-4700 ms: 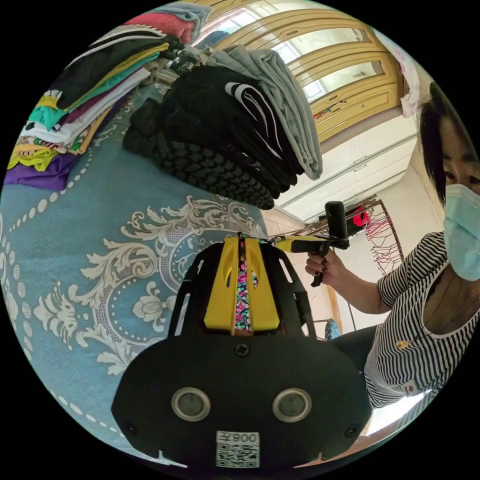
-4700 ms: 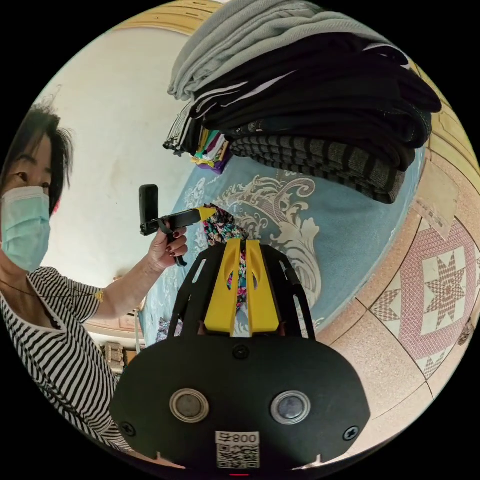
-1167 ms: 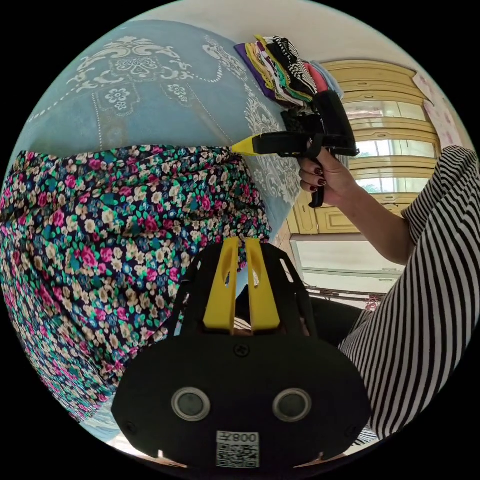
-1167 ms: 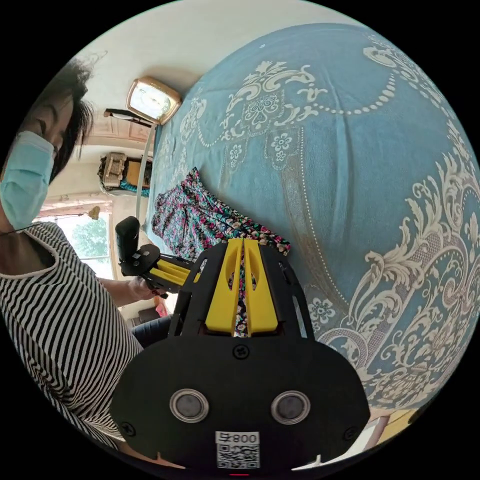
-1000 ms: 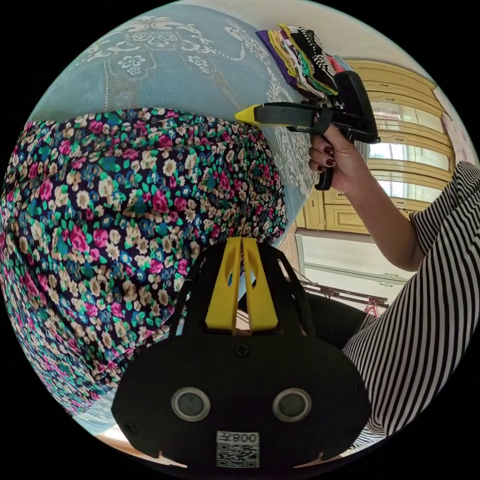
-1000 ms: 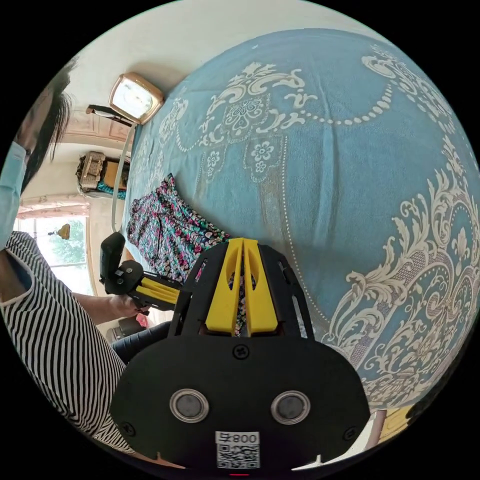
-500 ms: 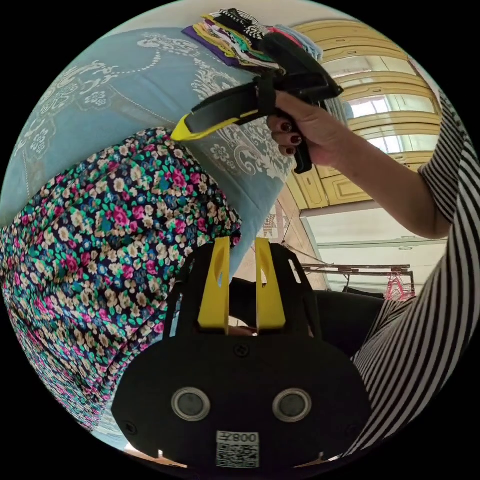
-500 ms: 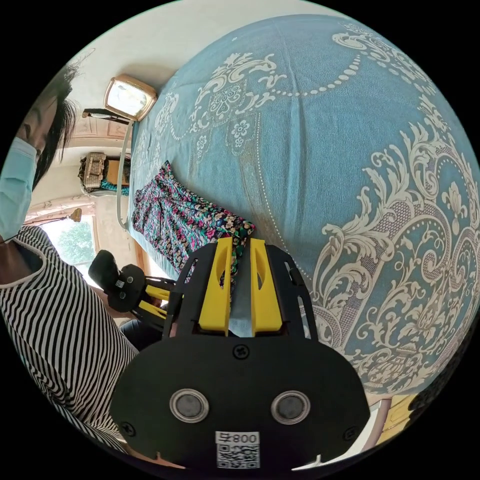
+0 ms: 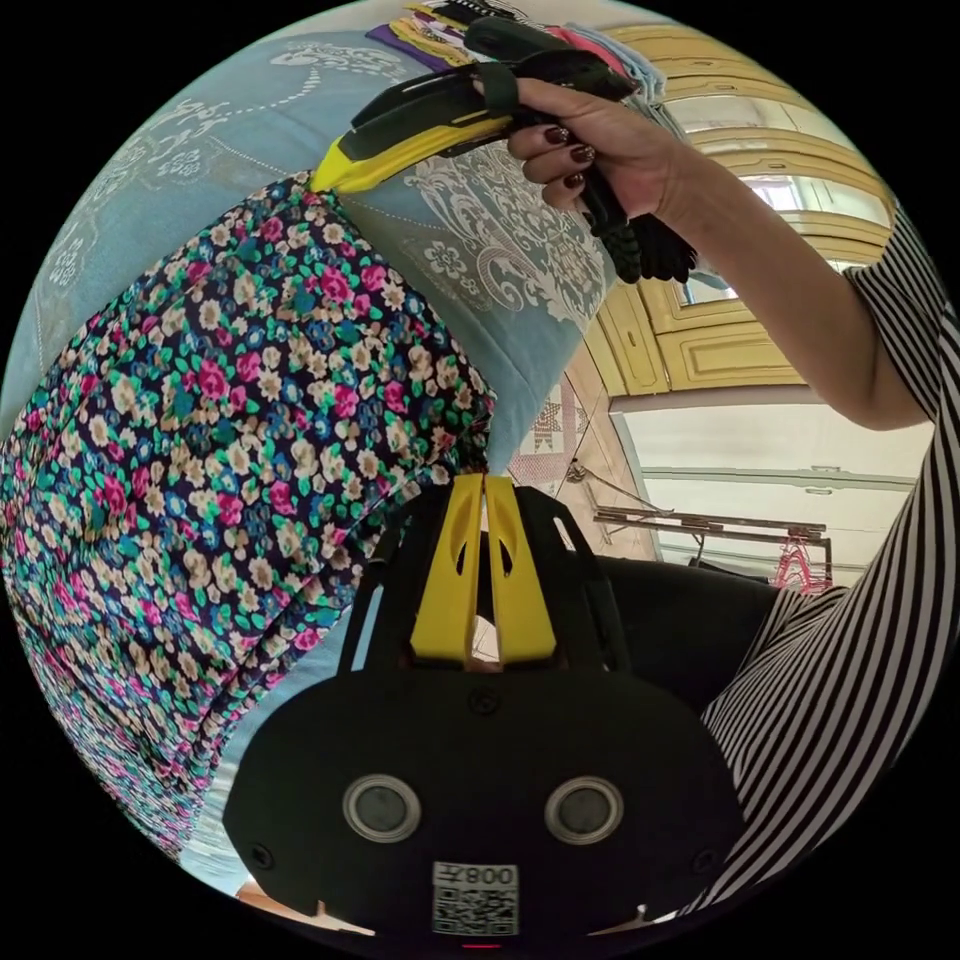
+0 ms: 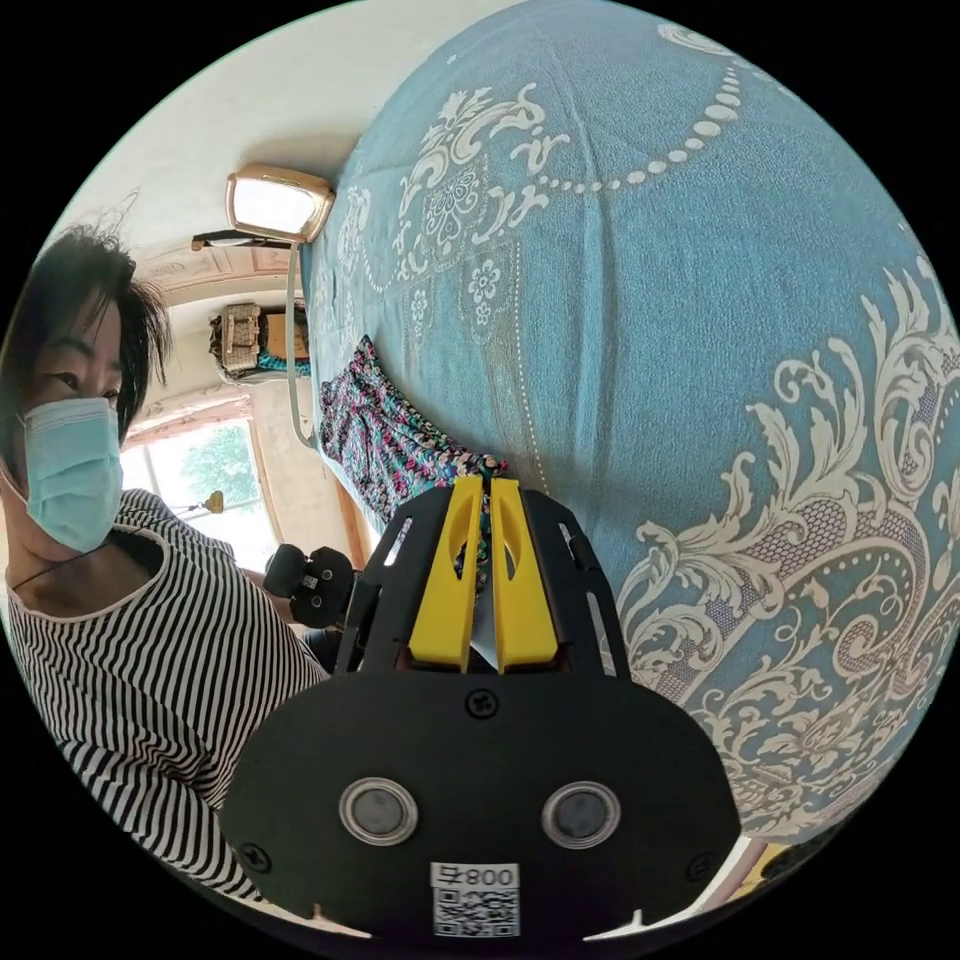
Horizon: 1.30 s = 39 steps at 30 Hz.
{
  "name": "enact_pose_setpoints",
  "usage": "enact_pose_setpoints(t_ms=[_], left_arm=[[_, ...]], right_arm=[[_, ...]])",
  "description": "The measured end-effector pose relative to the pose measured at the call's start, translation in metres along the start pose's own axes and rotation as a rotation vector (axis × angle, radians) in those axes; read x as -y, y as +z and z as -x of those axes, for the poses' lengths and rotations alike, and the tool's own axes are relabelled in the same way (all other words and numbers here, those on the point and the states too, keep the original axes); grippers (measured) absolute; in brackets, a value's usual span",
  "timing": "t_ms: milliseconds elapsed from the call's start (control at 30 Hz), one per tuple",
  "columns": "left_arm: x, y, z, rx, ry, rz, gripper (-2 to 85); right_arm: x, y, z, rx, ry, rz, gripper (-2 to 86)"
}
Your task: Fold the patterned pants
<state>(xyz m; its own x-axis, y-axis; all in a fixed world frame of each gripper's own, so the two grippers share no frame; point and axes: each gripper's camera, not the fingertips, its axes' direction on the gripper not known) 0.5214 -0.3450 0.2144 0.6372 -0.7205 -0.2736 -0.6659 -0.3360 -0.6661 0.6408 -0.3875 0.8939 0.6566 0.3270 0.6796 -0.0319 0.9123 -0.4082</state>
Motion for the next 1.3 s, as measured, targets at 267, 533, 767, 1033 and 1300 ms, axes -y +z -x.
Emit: enact_pose_setpoints(t_ms=[267,533,767,1033,1300], left_arm=[[-0.027,-0.011,-0.004,-0.032,-0.036,-0.13,5.0],[-0.026,0.006,0.001,0.119,-0.061,-0.112,5.3],[-0.058,0.002,0.011,0.091,-0.071,-0.124,1.5],[-0.102,-0.015,0.019,0.028,-0.03,-0.157,0.8],[-0.169,-0.055,0.032,-0.076,-0.004,-0.249,0.7]], right_arm=[[-0.017,-0.008,-0.013,0.059,0.08,0.01,4.3],[-0.042,0.002,-0.017,0.164,0.16,0.037,6.5],[-0.033,-0.017,-0.005,0.113,0.144,-0.067,7.5],[-0.022,-0.007,-0.001,0.226,0.205,-0.083,5.1],[-0.034,-0.03,0.028,0.336,0.228,-0.079,2.6]])
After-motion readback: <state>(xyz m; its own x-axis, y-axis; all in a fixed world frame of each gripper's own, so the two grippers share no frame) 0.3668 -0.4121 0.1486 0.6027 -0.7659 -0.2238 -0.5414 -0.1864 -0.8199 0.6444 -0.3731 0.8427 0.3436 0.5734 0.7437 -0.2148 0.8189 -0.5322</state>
